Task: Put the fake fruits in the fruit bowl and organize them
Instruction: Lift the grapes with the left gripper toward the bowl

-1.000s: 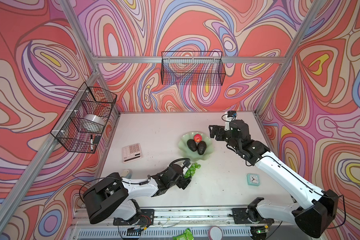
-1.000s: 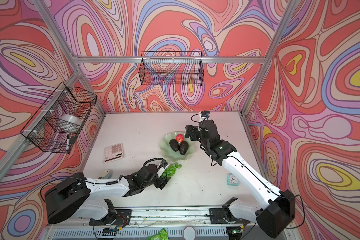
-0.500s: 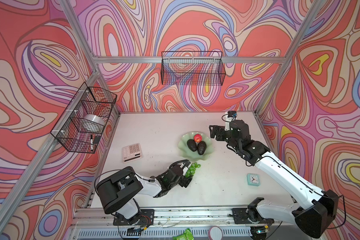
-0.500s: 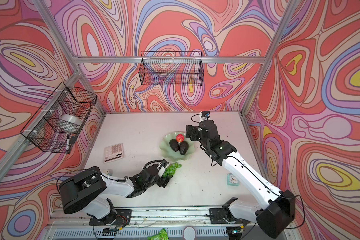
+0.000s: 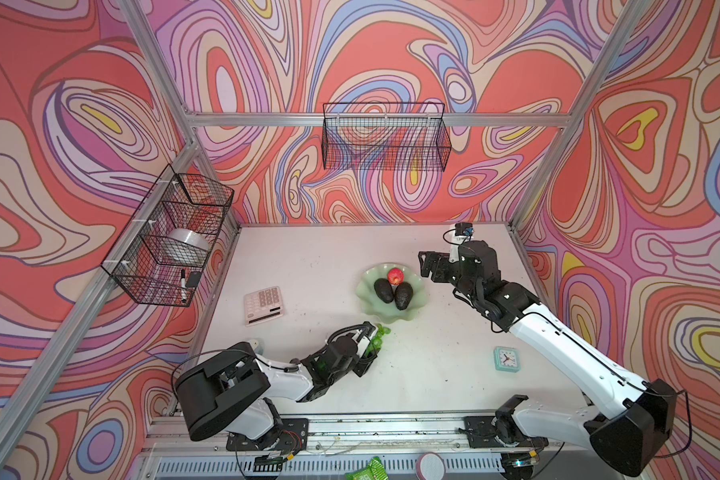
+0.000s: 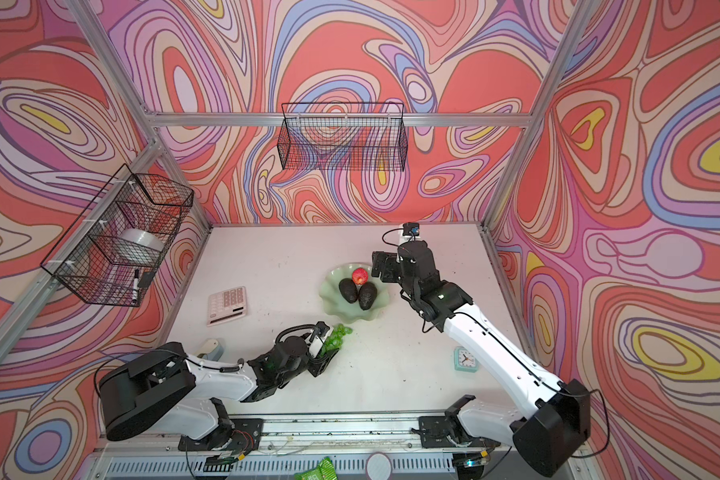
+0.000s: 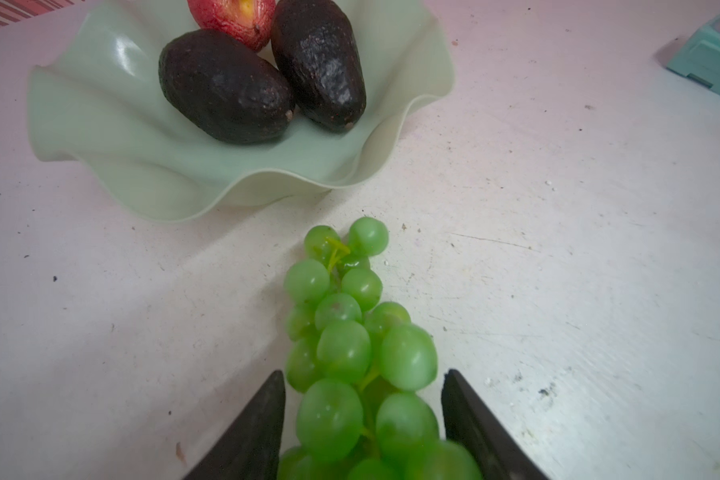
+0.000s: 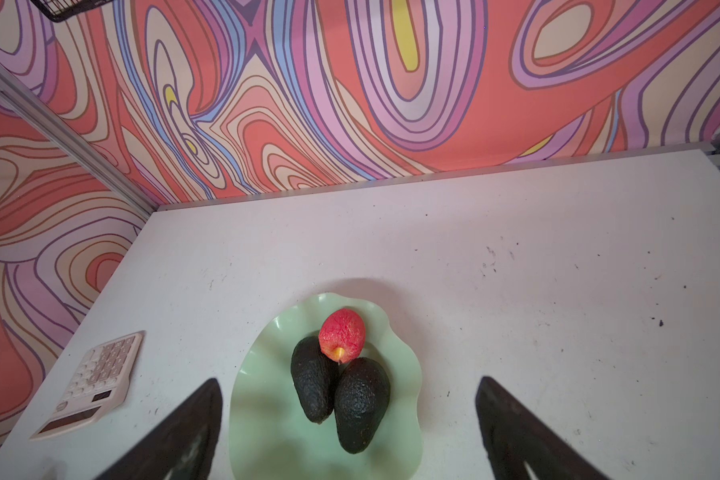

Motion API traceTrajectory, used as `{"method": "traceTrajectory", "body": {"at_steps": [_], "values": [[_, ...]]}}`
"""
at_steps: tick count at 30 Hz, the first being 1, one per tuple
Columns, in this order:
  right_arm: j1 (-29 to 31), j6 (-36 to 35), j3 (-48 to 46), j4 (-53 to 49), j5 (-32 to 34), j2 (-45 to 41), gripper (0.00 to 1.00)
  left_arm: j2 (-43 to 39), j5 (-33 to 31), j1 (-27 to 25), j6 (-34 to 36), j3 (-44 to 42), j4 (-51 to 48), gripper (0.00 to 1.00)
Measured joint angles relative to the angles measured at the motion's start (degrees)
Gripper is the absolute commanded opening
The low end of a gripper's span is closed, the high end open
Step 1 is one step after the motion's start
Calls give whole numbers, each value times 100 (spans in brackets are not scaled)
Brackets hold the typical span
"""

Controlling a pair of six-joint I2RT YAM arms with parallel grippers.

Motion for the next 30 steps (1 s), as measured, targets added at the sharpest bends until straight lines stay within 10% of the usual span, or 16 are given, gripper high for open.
{"method": "traceTrajectory", "body": {"at_steps": [15, 21, 30], "values": [[0, 103, 0, 22, -26, 63, 98, -1893, -94, 0, 151, -216, -1360, 43], [0, 129, 0, 26, -68, 70, 97, -2208, -116, 0, 166, -216, -1604, 74], [-2, 149, 0, 26, -109, 70, 98, -1078, 181, 0, 122, -162, -1565, 82]]}}
